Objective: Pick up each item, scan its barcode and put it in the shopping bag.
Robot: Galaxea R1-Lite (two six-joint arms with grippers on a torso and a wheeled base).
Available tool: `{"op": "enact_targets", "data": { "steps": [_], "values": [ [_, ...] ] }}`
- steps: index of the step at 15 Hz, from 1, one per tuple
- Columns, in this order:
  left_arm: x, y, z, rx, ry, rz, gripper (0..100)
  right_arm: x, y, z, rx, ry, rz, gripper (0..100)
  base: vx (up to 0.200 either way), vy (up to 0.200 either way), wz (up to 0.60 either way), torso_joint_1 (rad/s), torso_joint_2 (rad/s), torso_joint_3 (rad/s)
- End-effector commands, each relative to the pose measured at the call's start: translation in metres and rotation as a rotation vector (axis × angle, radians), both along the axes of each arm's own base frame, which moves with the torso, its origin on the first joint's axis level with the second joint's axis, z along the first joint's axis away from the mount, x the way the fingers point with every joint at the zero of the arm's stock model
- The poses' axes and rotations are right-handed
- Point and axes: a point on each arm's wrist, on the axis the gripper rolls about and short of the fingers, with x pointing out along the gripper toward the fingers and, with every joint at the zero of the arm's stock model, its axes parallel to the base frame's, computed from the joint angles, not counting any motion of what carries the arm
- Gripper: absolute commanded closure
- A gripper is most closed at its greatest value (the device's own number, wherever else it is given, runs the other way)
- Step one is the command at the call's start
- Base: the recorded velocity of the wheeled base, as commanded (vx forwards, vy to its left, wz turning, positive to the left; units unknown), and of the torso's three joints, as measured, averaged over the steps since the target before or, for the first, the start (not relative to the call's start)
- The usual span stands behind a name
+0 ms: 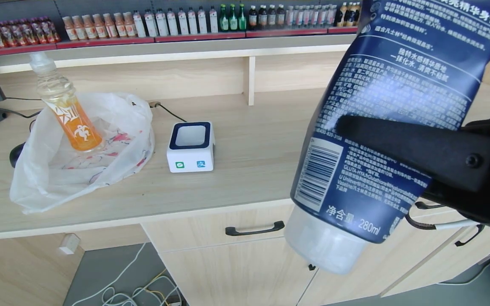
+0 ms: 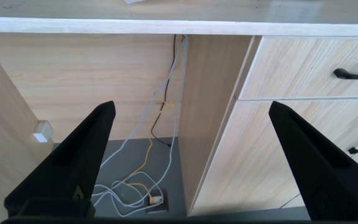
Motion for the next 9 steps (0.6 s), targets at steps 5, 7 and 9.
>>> {"op": "enact_targets", "data": {
  "steps": [5, 7, 9],
  "values": [
    [0.0000, 0.0000, 0.0001, 0.000, -0.001, 0.002, 0, -0.0012, 0.0030, -0.0015, -0.004, -0.005, -0.011, 100, 0.000, 0.000, 0.00, 0.000, 0.00, 0.000],
    [0.0000, 0.0000, 0.0001, 0.000, -0.001, 0.002, 0, -0.0001, 0.0033, -0.0003, -0.006, -0.046, -0.082, 100, 0.000, 0.000, 0.00, 0.000, 0.00, 0.000],
    [0.0000, 0.0000, -0.0001, 0.000, 0.001, 0.000, 0, -0.0026, 0.0002, -0.0031, -0.015, -0.059, -0.094, 100, 0.000, 0.000, 0.00, 0.000, 0.00, 0.000]
  ]
}}
